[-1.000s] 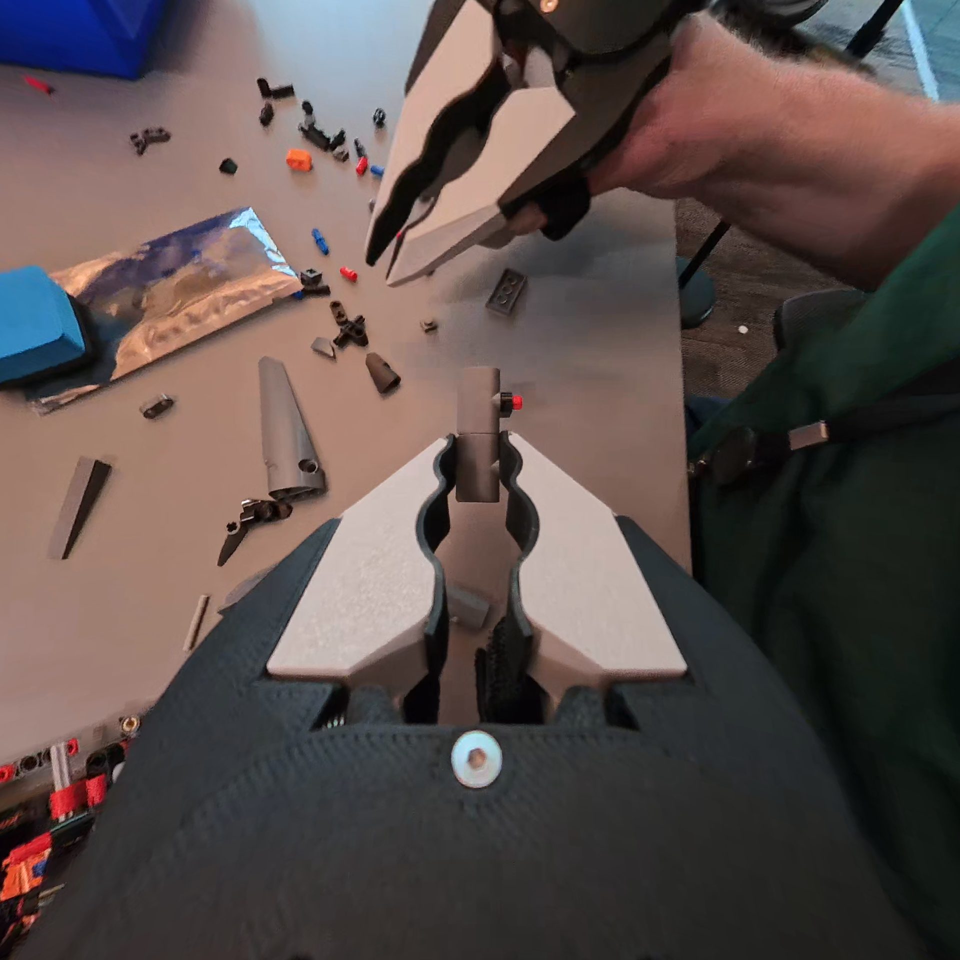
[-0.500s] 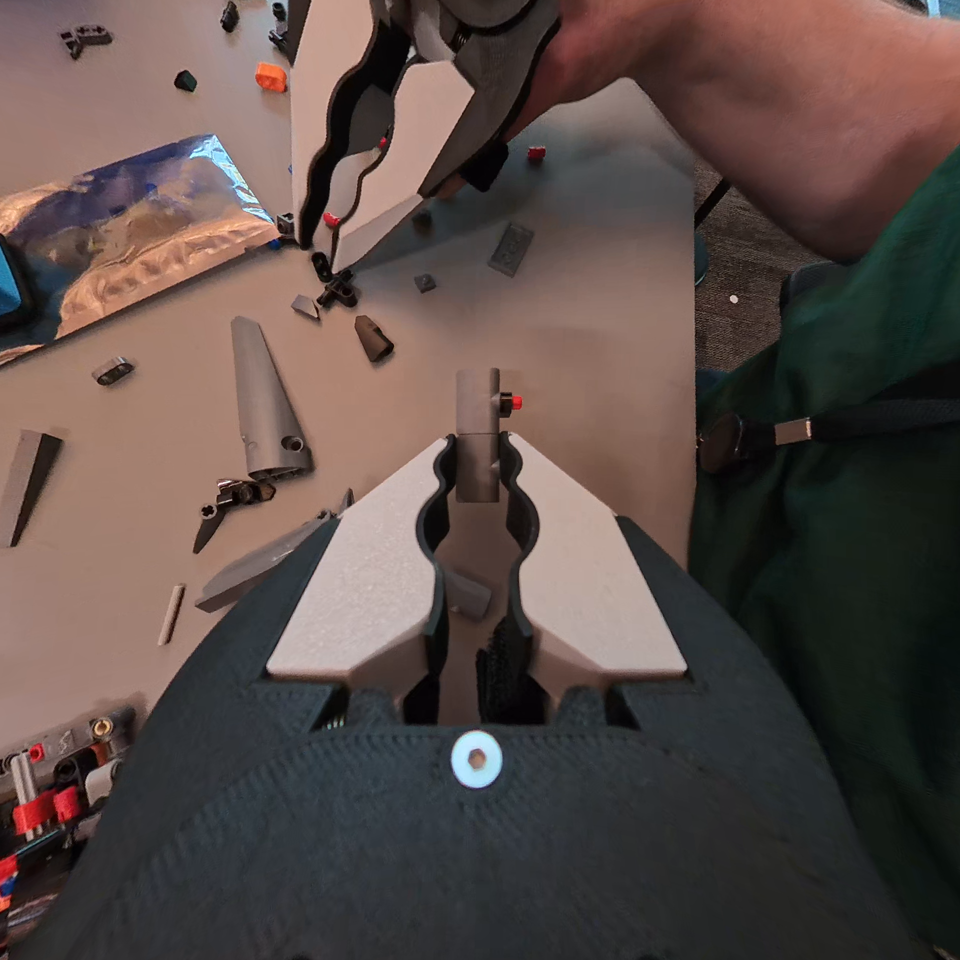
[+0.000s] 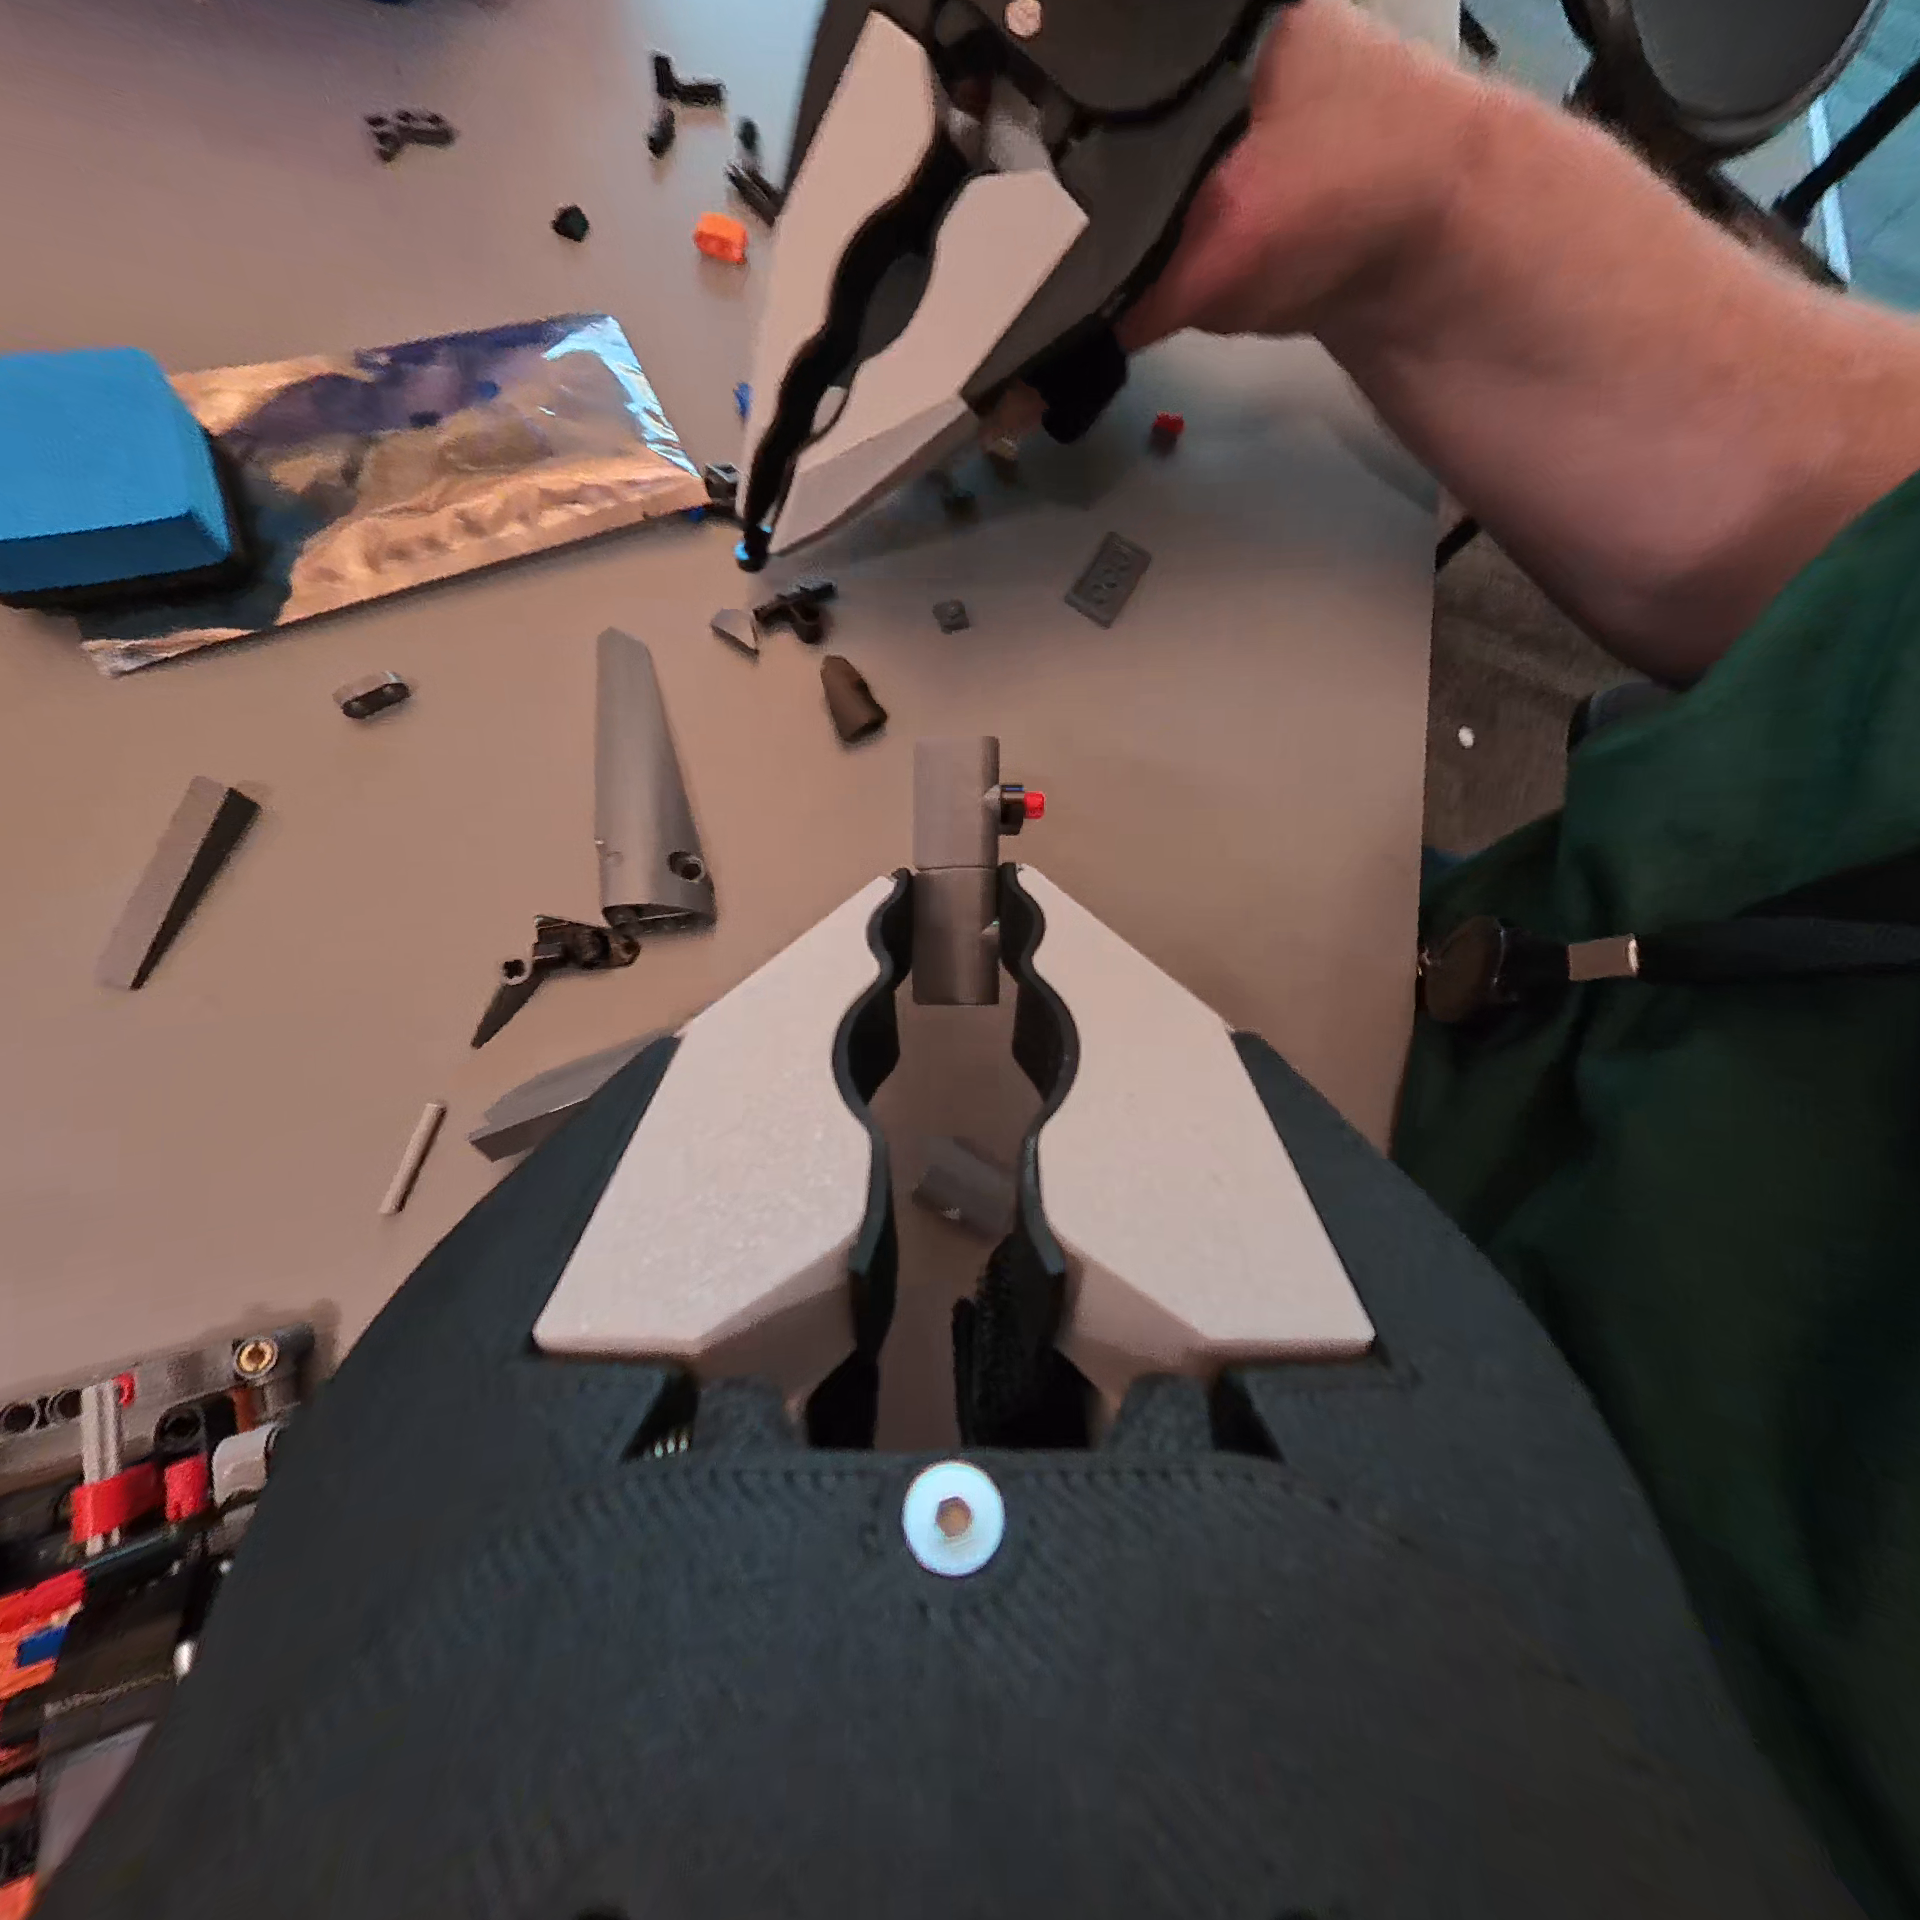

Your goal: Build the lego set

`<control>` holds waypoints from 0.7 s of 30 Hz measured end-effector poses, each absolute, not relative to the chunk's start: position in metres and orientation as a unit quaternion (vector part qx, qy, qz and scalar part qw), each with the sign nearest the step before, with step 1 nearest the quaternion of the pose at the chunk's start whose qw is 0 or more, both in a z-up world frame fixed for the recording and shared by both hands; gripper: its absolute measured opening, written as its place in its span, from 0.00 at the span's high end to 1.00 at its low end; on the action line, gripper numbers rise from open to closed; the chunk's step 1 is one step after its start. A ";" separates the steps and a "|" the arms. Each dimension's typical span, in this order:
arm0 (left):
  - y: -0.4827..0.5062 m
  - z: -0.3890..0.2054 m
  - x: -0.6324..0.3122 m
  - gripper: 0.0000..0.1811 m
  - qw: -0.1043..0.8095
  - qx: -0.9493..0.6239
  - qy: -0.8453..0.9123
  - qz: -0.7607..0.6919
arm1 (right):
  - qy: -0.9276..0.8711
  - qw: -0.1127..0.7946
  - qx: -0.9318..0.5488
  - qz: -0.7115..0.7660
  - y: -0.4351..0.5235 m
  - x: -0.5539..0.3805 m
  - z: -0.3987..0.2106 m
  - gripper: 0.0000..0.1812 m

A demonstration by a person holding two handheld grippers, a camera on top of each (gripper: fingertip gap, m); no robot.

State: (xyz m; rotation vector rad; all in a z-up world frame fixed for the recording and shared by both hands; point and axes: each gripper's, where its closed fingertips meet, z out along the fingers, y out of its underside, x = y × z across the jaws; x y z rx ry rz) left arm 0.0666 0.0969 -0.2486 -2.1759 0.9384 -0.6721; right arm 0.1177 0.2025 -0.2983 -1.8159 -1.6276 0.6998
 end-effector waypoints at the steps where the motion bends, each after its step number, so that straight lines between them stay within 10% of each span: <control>1: 0.099 -0.246 0.064 0.93 0.341 -0.834 0.347 -0.261 | -0.600 0.311 -0.687 0.268 0.204 0.119 -0.293 0.97; 21: 0.113 -0.200 0.091 0.93 0.415 -0.772 0.115 -0.467 | -0.546 0.536 -0.566 0.307 0.112 0.095 -0.183 0.98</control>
